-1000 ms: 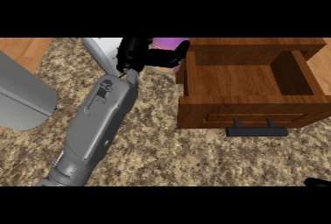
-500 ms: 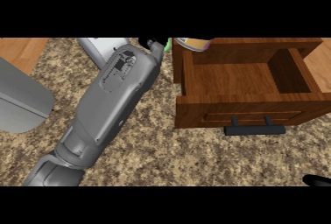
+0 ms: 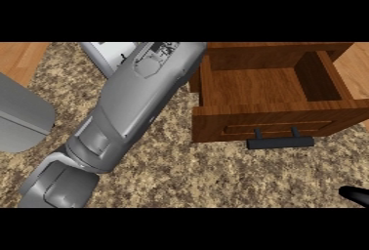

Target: Pick up the can, place it into the drawer and close the drawer

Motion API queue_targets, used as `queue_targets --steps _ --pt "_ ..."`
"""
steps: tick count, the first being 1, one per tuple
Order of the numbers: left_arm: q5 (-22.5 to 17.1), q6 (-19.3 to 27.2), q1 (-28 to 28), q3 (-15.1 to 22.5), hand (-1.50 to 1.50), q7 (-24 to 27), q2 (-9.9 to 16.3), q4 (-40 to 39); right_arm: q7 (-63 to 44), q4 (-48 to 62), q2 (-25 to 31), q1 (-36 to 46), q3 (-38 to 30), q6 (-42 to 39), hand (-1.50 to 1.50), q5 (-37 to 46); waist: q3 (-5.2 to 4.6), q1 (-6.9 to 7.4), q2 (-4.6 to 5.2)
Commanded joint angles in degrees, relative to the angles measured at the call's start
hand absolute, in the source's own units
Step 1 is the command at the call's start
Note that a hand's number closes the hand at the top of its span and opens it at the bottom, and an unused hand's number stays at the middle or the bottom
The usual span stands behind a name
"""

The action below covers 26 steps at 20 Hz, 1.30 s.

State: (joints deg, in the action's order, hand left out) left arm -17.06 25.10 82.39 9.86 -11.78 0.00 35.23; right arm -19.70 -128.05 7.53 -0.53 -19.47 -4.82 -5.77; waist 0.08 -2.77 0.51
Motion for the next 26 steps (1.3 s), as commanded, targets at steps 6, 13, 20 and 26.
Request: queue_targets --steps 6,13,20,26 --pt "-5.31 2.81 6.41 4.48 1.5 4.74 0.0 -11.03 -1.8 -3.52 -0.24 -0.17 2.1 -0.23 -1.5 0.11 0.07 -2.59 0.61" --pt "-7.97 9.8 9.64 7.03 -1.5 5.71 0.0 -15.07 -3.08 -0.86 0.55 3.76 3.62 0.73 -1.5 1.81 0.12 -3.57 1.15" --pt "-10.45 12.32 10.93 7.92 -1.5 6.34 0.0 -17.37 -1.02 -0.12 3.4 5.25 2.07 -0.83 -1.5 2.13 0.17 -4.37 1.14" --pt "-13.03 11.98 8.97 8.28 -1.5 9.31 0.0 -16.95 -0.25 -1.05 6.02 7.67 7.13 -2.32 -1.5 9.35 0.06 -3.17 1.01"
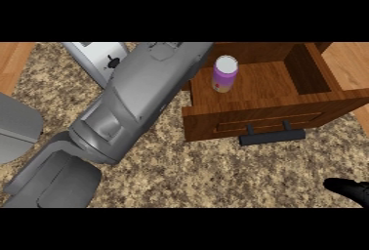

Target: Pick up the can, place it into the drawer and close the drawer

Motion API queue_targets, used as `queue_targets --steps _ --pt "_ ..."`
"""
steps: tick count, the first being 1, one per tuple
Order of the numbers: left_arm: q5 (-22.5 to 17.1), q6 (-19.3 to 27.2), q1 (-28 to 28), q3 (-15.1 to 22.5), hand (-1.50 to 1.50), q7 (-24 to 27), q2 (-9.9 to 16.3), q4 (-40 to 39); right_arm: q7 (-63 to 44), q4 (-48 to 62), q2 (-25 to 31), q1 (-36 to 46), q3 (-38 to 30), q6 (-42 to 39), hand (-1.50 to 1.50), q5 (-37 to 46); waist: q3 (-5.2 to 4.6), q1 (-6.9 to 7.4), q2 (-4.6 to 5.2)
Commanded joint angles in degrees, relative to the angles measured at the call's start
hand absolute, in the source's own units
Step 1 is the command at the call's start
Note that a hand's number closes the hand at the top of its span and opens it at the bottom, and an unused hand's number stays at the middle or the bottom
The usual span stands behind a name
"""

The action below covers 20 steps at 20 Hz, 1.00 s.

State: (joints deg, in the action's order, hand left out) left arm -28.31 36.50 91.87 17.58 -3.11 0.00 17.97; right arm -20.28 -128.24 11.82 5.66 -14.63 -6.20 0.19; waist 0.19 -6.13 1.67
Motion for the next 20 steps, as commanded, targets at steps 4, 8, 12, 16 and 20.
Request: queue_targets --steps 4,8,12,16,20 --pt "-3.92 1.87 -0.41 0.25 -1.5 2.22 0.0 1.03 4.55 3.18 5.51 4.0 4.31 -2.96 -1.5 9.57 0.0 -0.05 0.16" --pt "-6.03 0.67 0.95 -2.34 -1.5 3.22 0.0 0.19 8.4 7.67 6.7 5.02 8.01 -1.84 -1.5 18.7 -0.03 1.45 0.35" --pt "-6.38 -0.98 0.62 -1.46 -1.5 4.46 0.0 0.26 11.72 14.66 7.12 7.15 13.36 0.61 -1.5 28.59 -0.07 3.15 0.14" --pt "-5.91 -0.78 1.65 -1.88 -1.5 5.02 0.0 -1.63 15.2 22.1 6.8 9.88 16.24 3.84 -1.5 34.67 -0.06 4.1 -0.15" --pt "-5.39 -0.13 1.89 0.22 -1.5 3.43 0.0 -0.64 15.68 32.76 4.9 15.54 21.06 7.54 -1.5 42.54 -0.09 5.42 -0.48"
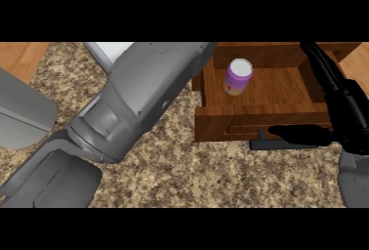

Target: Pick up the can, place it into the drawer and close the drawer

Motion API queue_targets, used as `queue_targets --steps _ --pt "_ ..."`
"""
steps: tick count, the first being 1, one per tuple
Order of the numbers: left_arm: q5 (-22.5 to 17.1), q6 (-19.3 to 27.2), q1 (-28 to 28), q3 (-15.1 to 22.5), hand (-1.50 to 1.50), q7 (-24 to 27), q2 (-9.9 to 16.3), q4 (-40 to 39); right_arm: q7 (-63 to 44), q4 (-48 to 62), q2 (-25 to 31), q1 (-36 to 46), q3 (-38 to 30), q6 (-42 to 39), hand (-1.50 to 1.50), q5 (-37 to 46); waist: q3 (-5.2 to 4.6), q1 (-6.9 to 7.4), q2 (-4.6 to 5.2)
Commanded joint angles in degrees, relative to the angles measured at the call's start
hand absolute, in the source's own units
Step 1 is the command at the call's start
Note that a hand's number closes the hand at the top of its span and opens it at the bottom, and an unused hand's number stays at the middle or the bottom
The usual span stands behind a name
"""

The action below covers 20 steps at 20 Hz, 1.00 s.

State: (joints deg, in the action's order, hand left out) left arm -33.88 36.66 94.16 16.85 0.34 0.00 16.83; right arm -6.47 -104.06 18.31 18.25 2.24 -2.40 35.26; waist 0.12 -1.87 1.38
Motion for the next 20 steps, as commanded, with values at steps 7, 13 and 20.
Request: queue_targets --steps 7,13,20 --pt "0.5 -4.2 -1.76 -1.53 -1.5 0.98 2.36 0.0 6.9 24.12 -2.84 8.43 6.03 10.57 -1.5 15.51 -0.05 2.3 -0.41" --pt "1.88 -5.16 -4.76 -1.57 -1.5 0.66 5.08 1.3 7.89 39.39 -7.62 15.81 5.58 19.19 -1.5 20.76 -0.06 3.2 -0.53" --pt "3.06 -4.38 -5.47 -1.11 -1.5 -4.95 7.96 5.89 11.21 56.26 -8.32 21.07 0.98 32.38 -1.5 24.09 -0.07 4.39 -1.11"
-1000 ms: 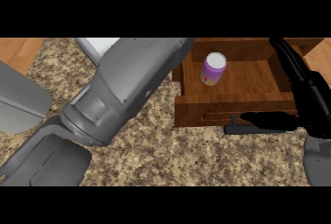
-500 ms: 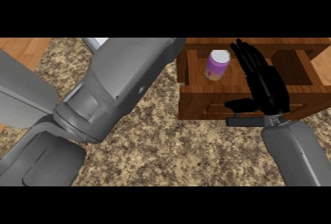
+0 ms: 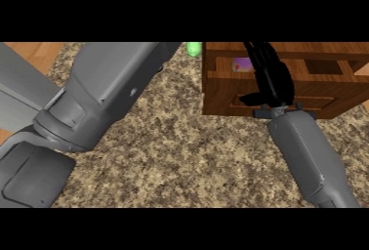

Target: Pick up the can, place it into the drawer and close the drawer

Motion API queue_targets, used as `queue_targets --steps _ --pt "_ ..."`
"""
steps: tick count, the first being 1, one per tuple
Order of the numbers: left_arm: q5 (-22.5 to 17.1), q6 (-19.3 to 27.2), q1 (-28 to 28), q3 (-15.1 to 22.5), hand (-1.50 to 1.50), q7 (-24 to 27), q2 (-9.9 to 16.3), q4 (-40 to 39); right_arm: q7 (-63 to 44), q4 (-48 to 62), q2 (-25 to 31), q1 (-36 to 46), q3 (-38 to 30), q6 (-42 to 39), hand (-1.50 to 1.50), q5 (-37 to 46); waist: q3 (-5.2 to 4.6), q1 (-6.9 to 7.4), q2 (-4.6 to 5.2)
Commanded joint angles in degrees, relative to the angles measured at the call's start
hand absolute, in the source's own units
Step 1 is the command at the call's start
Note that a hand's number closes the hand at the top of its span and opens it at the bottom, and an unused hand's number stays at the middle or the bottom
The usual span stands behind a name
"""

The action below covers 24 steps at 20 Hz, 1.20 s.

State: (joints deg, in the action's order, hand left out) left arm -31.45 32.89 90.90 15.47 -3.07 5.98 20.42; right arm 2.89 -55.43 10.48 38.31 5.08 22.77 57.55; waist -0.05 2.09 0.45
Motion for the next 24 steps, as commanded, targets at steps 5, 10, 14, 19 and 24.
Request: queue_targets --steps 5,10,14,19,24 --pt "1.47 -2.35 -4.65 0.95 -1.5 -2.73 4.42 5.62 1.11 17.98 -0.71 11.88 -5.29 11.98 -1.5 2.87 0.1 2.06 0.15" --pt "2.26 -0.09 -7.46 1.83 -1.5 -4.74 3.35 10.25 -0.42 25.8 -0.02 21.15 -7.08 11.77 -1.5 3.81 0.07 2.46 -0.02" --pt "2.42 -2.13 -9.45 2.0 -1.5 -7.12 7.32 13.4 3.03 30.43 1.72 22.62 -9.17 15.89 -1.5 2.97 0.11 3.5 0.42" --pt "2.08 -4.29 -12.62 2.18 -1.5 -7.66 8.47 17.35 1.75 34.09 2.68 28.27 -10.29 15.84 -1.5 3.4 0.1 4.7 0.94" --pt "2.25 -4.09 -15.58 2.64 -1.5 -9.52 9.94 22.02 4.36 35.09 0.25 29.47 -12.47 16.77 -1.5 0.67 0.16 4.83 0.77"
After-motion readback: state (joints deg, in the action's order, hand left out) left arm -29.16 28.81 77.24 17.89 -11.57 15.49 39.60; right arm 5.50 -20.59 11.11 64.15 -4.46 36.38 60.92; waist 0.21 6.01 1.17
